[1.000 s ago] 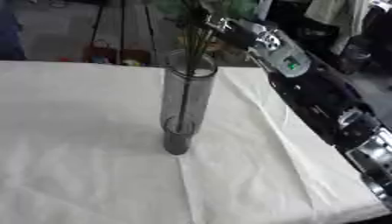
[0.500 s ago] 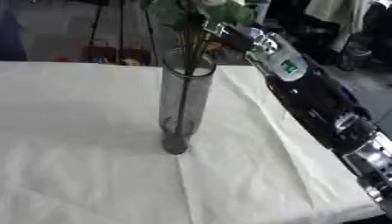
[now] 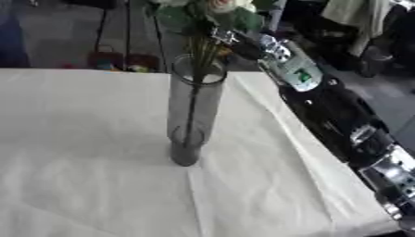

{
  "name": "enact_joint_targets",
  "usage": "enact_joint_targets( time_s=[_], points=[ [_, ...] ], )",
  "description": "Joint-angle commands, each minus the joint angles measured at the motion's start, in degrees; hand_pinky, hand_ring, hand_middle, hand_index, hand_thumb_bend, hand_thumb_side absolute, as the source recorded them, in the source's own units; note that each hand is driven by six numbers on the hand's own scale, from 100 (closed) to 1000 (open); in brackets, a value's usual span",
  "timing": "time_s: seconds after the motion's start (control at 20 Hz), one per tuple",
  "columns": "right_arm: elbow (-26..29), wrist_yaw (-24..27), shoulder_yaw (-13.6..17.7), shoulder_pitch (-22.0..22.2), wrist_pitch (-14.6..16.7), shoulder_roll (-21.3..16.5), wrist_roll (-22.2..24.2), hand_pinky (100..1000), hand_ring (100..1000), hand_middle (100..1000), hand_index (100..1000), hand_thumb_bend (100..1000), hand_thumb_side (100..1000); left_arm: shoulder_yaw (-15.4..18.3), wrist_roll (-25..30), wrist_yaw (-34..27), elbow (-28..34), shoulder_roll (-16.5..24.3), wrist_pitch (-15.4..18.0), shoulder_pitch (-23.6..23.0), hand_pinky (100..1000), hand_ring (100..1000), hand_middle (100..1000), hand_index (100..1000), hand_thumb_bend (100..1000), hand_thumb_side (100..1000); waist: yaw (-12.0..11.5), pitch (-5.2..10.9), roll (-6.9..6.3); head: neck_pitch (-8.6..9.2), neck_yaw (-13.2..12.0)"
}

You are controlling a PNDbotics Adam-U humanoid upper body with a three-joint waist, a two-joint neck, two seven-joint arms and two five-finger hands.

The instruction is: Arrange flowers into the vase.

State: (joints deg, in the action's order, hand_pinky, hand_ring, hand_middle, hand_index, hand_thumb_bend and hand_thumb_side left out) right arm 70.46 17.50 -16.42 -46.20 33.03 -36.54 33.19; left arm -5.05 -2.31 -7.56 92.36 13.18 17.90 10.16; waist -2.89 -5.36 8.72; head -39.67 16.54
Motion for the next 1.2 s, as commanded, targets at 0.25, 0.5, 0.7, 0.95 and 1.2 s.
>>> enact_joint_targets(
  time_s=[0.25,0.5,0.7,0.95,1.2],
  points=[
    [2.3,-1.2,2.2,-0.4,18.9,-1.6,18.8,972,1000,997,1000,100,1000,0.0,0.2,-0.2,0.7,0.2,0.1,0.8,728,951,673,811,929,771,0.4,0.46,-0.46,0.56,0.1],
    [2.8,-1.8,2.8,0.1,18.9,-1.8,18.8,976,1000,1000,1000,100,1000,0.0,0.2,-0.2,0.8,0.2,0.1,0.8,728,951,673,811,929,771,0.5,0.4,-0.52,0.62,0.3],
    [3.1,-2.5,3.0,0.5,18.9,-1.8,18.8,980,1000,1000,1000,100,1000,0.0,0.2,-0.2,0.8,0.2,0.1,0.8,728,951,673,811,929,771,0.6,0.28,-0.6,0.66,0.4],
    [3.0,-3.6,3.6,0.6,18.9,-1.4,18.8,989,1000,1000,1000,109,991,0.0,0.2,-0.2,0.8,0.2,0.1,0.9,728,951,673,811,928,771,0.6,0.17,-0.74,0.71,0.5],
    [3.4,-3.8,4.5,1.0,18.9,-1.0,18.8,990,1000,1000,1000,110,982,0.0,0.3,-0.3,0.8,0.1,0.1,0.9,728,951,674,811,928,771,0.6,0.14,-0.82,0.77,0.5]
  ],
)
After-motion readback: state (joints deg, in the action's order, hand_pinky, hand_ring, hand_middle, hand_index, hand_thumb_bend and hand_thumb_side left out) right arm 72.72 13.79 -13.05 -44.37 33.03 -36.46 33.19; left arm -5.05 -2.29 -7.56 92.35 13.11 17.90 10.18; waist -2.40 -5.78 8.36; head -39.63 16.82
